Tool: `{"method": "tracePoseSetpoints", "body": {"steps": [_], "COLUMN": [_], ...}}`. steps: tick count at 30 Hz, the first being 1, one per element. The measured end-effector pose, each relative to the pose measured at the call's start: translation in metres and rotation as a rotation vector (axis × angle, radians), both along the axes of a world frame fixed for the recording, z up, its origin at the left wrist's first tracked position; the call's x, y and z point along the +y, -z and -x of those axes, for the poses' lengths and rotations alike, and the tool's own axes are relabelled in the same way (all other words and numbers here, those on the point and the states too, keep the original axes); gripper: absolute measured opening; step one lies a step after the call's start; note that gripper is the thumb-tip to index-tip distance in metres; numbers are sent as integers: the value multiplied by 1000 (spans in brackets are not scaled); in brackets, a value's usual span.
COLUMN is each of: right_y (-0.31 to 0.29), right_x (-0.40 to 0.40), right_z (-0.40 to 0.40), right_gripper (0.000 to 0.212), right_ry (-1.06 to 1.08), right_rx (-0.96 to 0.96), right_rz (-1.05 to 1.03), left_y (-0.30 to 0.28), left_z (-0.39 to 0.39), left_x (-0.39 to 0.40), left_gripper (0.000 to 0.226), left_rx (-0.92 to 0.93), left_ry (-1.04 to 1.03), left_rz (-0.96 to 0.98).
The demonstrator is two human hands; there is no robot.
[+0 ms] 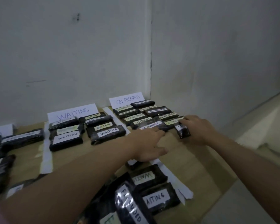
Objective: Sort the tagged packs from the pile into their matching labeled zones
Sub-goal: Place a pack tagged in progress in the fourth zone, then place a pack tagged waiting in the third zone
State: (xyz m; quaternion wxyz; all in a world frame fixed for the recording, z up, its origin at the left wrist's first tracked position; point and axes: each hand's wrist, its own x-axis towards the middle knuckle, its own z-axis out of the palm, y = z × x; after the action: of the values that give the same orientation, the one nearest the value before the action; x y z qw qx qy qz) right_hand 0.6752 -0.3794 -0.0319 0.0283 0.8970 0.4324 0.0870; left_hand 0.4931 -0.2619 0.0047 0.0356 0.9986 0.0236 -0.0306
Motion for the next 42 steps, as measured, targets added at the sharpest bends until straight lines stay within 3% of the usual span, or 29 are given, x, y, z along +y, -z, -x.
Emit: {"method": "tracePoseSetpoints", "body": {"steps": [13,17,20,25,34,42], "right_y": [23,15,8,5,-7,-18], "right_x": [15,24,32,44,47,90], "right_z": [-38,3,47,89,99,119], "right_gripper": [72,65,65,68,35,39], "right_ry": [-16,-198,-442,-562,-556,-598], "right_rx": [115,109,234,447,480,363], "right_rz": [42,-72,-179,-49,-368,-346], "left_y": [15,6,4,6,-5,-13], "left_z": [-11,13,33,64,106,169], "left_x": [20,47,67,78,88,131], "left_gripper": [56,45,42,39,42,36], "left_rx": [-53,-97,-107,-90,-181,-212], "left_ry": [45,-28,-88,-147,-246,-418], "left_rz": [77,125,138,107,165,164]}}
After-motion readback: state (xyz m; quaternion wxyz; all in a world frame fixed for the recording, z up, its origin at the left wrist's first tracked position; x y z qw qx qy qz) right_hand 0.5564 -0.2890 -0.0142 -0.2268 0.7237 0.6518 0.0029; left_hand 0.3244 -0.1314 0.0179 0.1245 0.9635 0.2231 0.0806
